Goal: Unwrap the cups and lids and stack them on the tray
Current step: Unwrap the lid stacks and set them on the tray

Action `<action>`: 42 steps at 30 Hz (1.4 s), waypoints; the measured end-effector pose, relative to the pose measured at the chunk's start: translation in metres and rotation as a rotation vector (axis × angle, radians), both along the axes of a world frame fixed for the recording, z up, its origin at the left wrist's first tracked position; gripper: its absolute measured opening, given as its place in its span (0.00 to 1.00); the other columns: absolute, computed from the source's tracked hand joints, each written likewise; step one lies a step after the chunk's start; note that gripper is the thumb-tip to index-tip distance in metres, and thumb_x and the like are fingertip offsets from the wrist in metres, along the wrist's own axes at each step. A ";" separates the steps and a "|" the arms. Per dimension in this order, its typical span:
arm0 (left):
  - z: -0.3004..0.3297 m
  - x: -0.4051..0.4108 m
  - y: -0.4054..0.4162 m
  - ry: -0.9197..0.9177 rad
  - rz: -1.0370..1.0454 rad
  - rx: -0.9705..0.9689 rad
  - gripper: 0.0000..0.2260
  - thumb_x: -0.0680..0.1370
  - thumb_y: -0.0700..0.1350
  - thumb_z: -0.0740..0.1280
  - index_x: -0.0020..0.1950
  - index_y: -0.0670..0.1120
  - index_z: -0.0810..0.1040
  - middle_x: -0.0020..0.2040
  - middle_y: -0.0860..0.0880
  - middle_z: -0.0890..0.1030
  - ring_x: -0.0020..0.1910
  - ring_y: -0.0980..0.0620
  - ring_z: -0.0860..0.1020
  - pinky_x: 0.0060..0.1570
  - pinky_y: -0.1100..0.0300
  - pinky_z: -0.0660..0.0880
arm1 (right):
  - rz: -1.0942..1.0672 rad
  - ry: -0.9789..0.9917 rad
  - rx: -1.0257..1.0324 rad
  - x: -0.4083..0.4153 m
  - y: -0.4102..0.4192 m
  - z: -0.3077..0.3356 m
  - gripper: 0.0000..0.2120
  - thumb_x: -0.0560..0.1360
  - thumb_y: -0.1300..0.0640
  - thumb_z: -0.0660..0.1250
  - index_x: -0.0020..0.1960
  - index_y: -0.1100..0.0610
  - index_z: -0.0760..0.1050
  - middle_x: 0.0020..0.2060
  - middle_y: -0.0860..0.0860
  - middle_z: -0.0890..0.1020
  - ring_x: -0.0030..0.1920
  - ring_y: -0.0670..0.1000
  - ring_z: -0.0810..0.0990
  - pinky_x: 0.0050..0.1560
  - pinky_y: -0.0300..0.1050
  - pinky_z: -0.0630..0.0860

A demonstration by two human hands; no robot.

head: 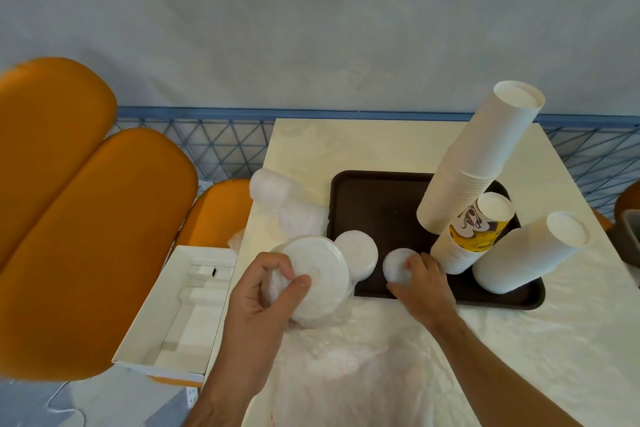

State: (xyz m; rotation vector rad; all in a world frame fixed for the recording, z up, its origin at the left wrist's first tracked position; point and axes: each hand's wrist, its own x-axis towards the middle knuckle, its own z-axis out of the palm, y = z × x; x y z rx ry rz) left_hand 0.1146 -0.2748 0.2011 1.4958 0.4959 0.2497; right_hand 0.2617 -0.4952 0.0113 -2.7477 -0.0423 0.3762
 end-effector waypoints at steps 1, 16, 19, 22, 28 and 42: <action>0.000 0.000 0.000 -0.002 -0.004 0.001 0.14 0.75 0.38 0.70 0.39 0.57 0.76 0.52 0.62 0.77 0.61 0.51 0.73 0.41 0.56 0.82 | 0.008 -0.005 -0.009 0.000 0.000 0.000 0.31 0.72 0.41 0.74 0.70 0.52 0.68 0.73 0.53 0.67 0.73 0.56 0.66 0.69 0.51 0.71; 0.004 0.003 -0.008 -0.010 -0.089 0.188 0.22 0.67 0.55 0.70 0.61 0.66 0.74 0.56 0.73 0.74 0.57 0.69 0.72 0.45 0.65 0.80 | -0.050 -0.130 0.613 -0.026 0.030 0.132 0.12 0.79 0.55 0.70 0.61 0.50 0.78 0.58 0.45 0.81 0.57 0.45 0.79 0.58 0.41 0.78; 0.003 0.005 -0.013 -0.015 -0.124 0.229 0.22 0.69 0.55 0.70 0.62 0.63 0.74 0.58 0.72 0.74 0.58 0.69 0.72 0.53 0.62 0.80 | 0.056 -0.168 0.801 -0.050 0.038 0.183 0.09 0.78 0.56 0.70 0.57 0.48 0.81 0.49 0.40 0.83 0.51 0.42 0.81 0.47 0.34 0.79; 0.001 0.007 -0.018 -0.027 -0.148 0.242 0.22 0.69 0.56 0.69 0.63 0.63 0.74 0.59 0.70 0.76 0.60 0.66 0.74 0.57 0.64 0.78 | 0.201 -0.226 0.754 -0.065 0.042 0.202 0.08 0.79 0.50 0.69 0.57 0.43 0.80 0.50 0.34 0.80 0.52 0.41 0.80 0.48 0.31 0.78; -0.001 0.008 -0.023 -0.052 -0.162 0.282 0.19 0.71 0.58 0.70 0.61 0.67 0.75 0.59 0.71 0.75 0.62 0.66 0.73 0.49 0.77 0.73 | 0.233 -0.264 0.707 -0.072 0.040 0.205 0.11 0.76 0.47 0.68 0.57 0.44 0.80 0.52 0.31 0.77 0.55 0.38 0.77 0.50 0.27 0.76; 0.006 0.002 -0.022 -0.096 -0.309 0.325 0.17 0.73 0.58 0.69 0.59 0.73 0.71 0.60 0.66 0.74 0.63 0.61 0.72 0.50 0.71 0.76 | 0.244 -0.058 0.708 -0.070 0.032 0.219 0.08 0.75 0.53 0.74 0.48 0.42 0.78 0.47 0.37 0.82 0.52 0.37 0.80 0.48 0.36 0.81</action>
